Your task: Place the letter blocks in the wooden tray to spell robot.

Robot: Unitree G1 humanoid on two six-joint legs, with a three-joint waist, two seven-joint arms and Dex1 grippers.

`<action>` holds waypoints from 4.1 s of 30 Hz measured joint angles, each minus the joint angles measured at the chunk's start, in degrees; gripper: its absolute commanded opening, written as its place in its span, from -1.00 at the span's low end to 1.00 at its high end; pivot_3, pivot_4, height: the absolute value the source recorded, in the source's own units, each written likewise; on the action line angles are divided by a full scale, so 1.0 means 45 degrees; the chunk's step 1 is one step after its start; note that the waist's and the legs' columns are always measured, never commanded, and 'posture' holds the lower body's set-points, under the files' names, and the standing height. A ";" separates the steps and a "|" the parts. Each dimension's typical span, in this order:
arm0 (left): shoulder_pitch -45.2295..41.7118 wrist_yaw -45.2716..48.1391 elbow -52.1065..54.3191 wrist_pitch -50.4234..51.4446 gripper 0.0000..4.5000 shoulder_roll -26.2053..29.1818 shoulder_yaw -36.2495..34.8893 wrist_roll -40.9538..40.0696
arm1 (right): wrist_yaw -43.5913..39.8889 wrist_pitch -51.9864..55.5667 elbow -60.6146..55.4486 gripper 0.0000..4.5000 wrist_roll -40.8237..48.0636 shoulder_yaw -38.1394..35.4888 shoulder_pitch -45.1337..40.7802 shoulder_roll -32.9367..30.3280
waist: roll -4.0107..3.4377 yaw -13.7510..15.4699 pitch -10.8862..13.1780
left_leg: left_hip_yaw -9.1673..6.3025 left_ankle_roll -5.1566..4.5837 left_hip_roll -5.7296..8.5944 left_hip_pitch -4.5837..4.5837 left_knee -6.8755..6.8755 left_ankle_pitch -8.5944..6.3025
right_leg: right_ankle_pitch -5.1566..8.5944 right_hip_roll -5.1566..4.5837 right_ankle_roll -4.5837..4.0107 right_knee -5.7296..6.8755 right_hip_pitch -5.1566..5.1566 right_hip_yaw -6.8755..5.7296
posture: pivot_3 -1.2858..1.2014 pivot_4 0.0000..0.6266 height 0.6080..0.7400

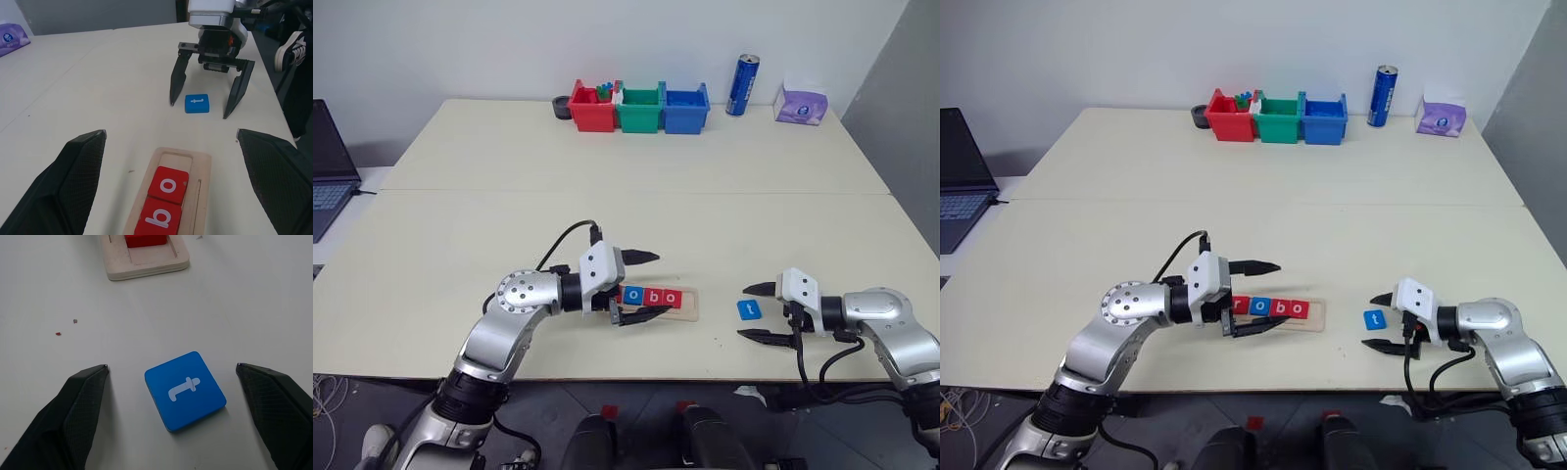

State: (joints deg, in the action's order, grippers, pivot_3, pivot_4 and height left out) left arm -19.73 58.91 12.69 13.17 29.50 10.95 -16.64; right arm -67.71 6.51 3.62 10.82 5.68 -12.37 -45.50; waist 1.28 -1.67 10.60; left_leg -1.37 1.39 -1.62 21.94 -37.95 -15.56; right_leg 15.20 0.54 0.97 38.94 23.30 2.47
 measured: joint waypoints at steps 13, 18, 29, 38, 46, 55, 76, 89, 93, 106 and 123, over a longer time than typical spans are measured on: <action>-0.0087 0.0295 -0.0082 -0.0004 1.00 0.0162 -0.0022 -0.0036 | -0.0151 0.0092 0.0052 -0.35 -0.0004 0.0002 -0.0180 -0.0081 | 0.0000 -0.0012 0.0000 | 0.0002 0.0000 0.0000 -0.0004 -0.0002 0.0000 | -0.0007 -0.0001 -0.0011 0.0005 -0.0002 0.0002 | 0.03 -0.52 1.00; -0.0193 0.1028 -0.0939 -0.0362 1.00 0.1194 -0.0710 -0.0234 | 0.0315 0.1334 -0.1166 -0.35 0.0182 0.0353 -0.1647 0.0983 | -0.0006 -0.0138 0.0002 | -0.0023 -0.0001 -0.0033 -0.0016 0.0005 0.0000 | -0.0002 0.0036 -0.0016 0.0015 0.0000 -0.0002 | 0.03 -0.52 1.00; -0.0082 0.1991 -0.1519 -0.1028 1.00 0.2036 -0.1337 -0.0308 | 0.0187 0.1489 -0.0711 -0.35 -0.0266 0.1617 -0.2522 0.1714 | -0.0004 0.0053 0.0004 | 0.0001 0.0000 -0.0004 0.0016 -0.0002 0.0000 | -0.0018 -0.0045 -0.0046 -0.0004 0.0006 -0.0018 | 0.03 -0.52 1.00; 0.0164 0.2041 -0.1385 -0.1028 1.00 0.2024 -0.1339 -0.0308 | 0.0040 0.0981 -0.0274 -0.35 -0.0747 0.2086 -0.2673 0.1783 | -0.0004 0.0004 0.0004 | -0.0016 -0.0001 -0.0005 0.0008 0.0000 0.0000 | -0.0016 -0.0009 -0.0045 0.0009 0.0006 -0.0021 | 0.03 -0.52 1.00; 0.0254 0.2027 -0.1085 -0.0986 1.00 0.2001 -0.1329 -0.0314 | 0.0039 0.0668 0.0137 -0.35 -0.1132 0.2516 -0.3091 0.2188 | -0.0004 0.0002 0.0004 | -0.0016 0.0000 -0.0004 0.0010 0.0000 0.0000 | -0.0018 -0.0011 -0.0049 0.0008 0.0006 -0.0022 | 0.03 -0.52 1.00; 0.0267 0.1780 -0.0854 -0.0770 1.00 0.1895 -0.1321 -0.0313 | -0.0198 0.0407 0.0495 -0.35 -0.1255 0.2535 -0.3203 0.2206 | -0.0004 0.0003 0.0004 | -0.0013 0.0000 -0.0002 0.0008 -0.0001 -0.0001 | -0.0019 -0.0012 -0.0051 0.0009 0.0006 -0.0024 | 0.03 -0.52 1.00; 0.0313 0.1487 -0.0790 -0.0738 1.00 0.1762 -0.1264 -0.0309 | -0.0616 0.3208 -0.0282 0.98 0.0258 0.1401 -0.3794 0.1811 | -0.0004 0.0006 0.0004 | -0.0019 -0.0001 -0.0004 0.0010 -0.0001 -0.0001 | -0.0022 -0.0015 -0.0056 0.0009 0.0006 -0.0024 | 0.03 -0.52 1.00; 0.0157 0.1517 -0.0802 -0.0757 1.00 0.1620 -0.1181 -0.0304 | -0.0088 0.1774 0.0592 -0.55 -0.0136 0.1031 -0.2534 0.1279 | -0.0004 -0.0043 0.0004 | -0.0013 -0.0001 -0.0006 0.0004 0.0001 0.0000 | -0.0017 -0.0006 -0.0046 0.0012 0.0006 -0.0016 | 0.03 -0.52 1.00; 0.0134 0.1534 -0.0833 -0.0784 1.00 0.1621 -0.1176 -0.0298 | 0.0082 0.1691 0.0592 -0.96 -0.0157 0.1145 -0.2466 0.1581 | -0.0004 -0.0028 0.0004 | -0.0009 0.0000 -0.0002 0.0006 -0.0001 0.0000 | -0.0020 -0.0011 -0.0051 0.0011 0.0006 -0.0017 | 0.03 -0.52 1.00; 0.0139 0.1546 -0.0894 -0.0807 1.00 0.1644 -0.1178 -0.0288 | 0.0082 0.1801 0.0222 -0.96 -0.0151 0.1291 -0.2317 0.1619 | -0.0004 -0.0012 0.0004 | -0.0010 0.0000 -0.0002 0.0006 -0.0001 0.0000 | -0.0019 -0.0012 -0.0049 0.0010 0.0006 -0.0017 | 0.03 -0.52 1.00; 0.0238 0.1540 -0.0893 -0.0813 1.00 0.1742 -0.1180 -0.0289 | 0.0307 0.2247 -0.0257 -0.96 -0.0143 0.1620 -0.2278 0.2069 | -0.0004 -0.0011 0.0004 | -0.0013 0.0000 -0.0002 0.0005 0.0000 0.0000 | -0.0018 -0.0011 -0.0049 0.0011 0.0006 -0.0018 | 0.03 -0.52 1.00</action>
State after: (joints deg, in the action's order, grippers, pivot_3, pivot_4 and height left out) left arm -18.66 65.83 8.67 9.51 37.34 5.64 -17.94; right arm -66.32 16.62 2.46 10.18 12.97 -22.62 -36.19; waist 1.26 -1.72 10.62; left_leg -1.42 1.38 -1.63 21.97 -37.95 -15.56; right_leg 15.12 0.49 0.75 38.99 23.33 2.38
